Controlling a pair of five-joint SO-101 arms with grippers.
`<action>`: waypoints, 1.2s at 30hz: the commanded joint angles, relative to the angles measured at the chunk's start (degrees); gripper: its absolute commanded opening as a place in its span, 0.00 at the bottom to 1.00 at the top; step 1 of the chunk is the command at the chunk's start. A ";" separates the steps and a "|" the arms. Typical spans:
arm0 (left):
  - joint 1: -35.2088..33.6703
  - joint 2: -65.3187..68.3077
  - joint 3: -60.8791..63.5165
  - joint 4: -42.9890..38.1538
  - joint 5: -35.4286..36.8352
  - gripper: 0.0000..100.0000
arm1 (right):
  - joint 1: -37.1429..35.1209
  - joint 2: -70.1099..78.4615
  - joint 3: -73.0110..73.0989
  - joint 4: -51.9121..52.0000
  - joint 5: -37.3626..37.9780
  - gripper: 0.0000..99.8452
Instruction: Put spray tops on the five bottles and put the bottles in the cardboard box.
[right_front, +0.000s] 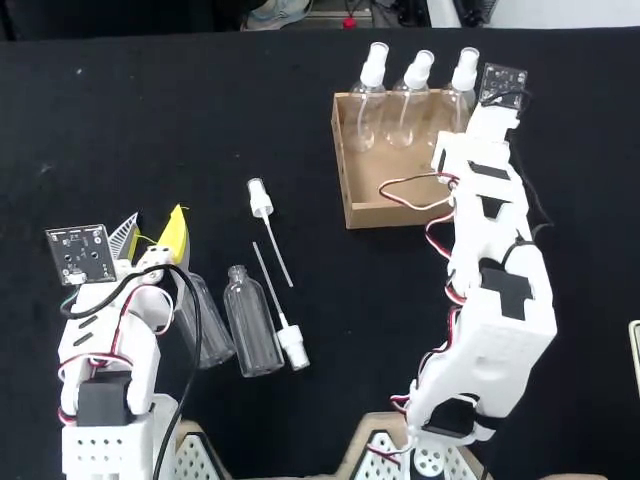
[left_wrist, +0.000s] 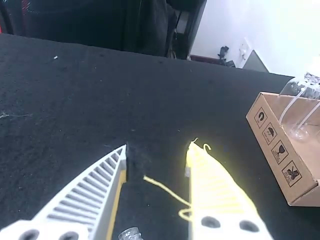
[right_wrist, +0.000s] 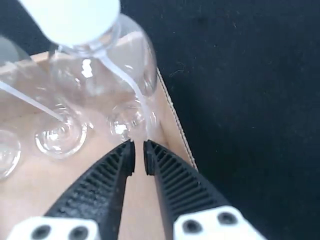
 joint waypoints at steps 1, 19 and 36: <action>-0.57 -0.88 -1.36 0.09 0.35 0.19 | -0.26 -0.57 -0.48 -1.49 0.44 0.01; -0.57 -0.88 -1.36 0.09 0.35 0.19 | -1.23 -0.57 0.48 -4.66 0.44 0.01; -0.57 -0.97 -1.45 0.09 0.35 0.19 | -1.23 3.30 -2.07 -5.89 0.44 0.01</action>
